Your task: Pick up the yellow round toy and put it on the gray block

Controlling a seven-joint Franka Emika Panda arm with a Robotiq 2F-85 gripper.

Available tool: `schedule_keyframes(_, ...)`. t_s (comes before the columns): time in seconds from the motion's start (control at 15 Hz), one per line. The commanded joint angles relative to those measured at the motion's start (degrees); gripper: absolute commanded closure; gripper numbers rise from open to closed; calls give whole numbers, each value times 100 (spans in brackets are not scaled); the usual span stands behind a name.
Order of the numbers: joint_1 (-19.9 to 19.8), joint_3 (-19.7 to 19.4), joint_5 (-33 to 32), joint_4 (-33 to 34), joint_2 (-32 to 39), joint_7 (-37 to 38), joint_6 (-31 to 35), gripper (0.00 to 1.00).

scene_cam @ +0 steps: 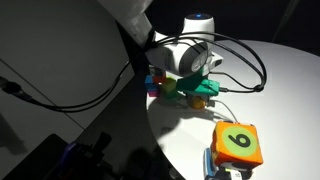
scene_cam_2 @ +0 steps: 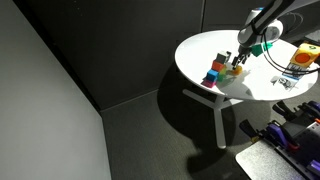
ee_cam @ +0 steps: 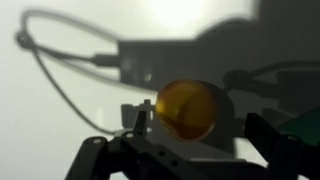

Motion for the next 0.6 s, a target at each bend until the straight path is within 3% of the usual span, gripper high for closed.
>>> schedule_keyframes(0.0, 82, -104, -196, 422, 281, 213, -256, 0)
schedule_keyframes(0.13, 132, -160, -207, 525, 366, 286, -348, 0)
schedule_keyframes(0.2, 160, -187, -210, 570, 397, 330, -429, 25)
schedule_keyframes(0.27, 194, -220, -226, 606, 426, 370, -486, 26)
schedule_keyframes(0.53, 321, -320, -292, 644, 422, 541, -657, 58)
